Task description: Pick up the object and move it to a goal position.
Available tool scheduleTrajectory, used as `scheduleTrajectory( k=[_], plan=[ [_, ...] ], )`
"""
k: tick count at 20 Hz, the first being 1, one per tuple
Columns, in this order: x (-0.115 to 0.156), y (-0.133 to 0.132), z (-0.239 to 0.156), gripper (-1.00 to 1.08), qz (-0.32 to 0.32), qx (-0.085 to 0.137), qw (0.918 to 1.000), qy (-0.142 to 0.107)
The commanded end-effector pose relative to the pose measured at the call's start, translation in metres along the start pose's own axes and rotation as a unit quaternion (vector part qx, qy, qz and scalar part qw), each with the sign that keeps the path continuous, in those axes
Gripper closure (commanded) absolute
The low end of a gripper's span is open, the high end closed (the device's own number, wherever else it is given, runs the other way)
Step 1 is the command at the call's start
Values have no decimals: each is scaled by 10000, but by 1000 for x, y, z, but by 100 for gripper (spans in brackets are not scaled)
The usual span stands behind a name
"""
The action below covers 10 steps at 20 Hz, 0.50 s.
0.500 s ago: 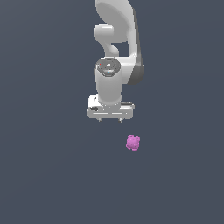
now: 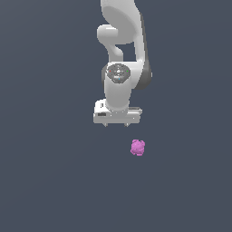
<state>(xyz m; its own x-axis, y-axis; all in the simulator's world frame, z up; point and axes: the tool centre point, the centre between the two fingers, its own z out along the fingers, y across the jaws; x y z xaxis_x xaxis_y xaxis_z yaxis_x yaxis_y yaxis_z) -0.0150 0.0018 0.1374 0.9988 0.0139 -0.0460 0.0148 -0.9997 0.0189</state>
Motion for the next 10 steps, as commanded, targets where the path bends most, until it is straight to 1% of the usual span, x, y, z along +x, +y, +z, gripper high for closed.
scheduleTrajectory(
  k=[1, 5, 10],
  plan=[
    [-1, -2, 2, -92, -32, -23, 10000, -10],
    [1, -2, 2, -92, 1, -14, 10000, -3],
    [8, -10, 5, -92, 132, -8, 9999, 17]
  ],
)
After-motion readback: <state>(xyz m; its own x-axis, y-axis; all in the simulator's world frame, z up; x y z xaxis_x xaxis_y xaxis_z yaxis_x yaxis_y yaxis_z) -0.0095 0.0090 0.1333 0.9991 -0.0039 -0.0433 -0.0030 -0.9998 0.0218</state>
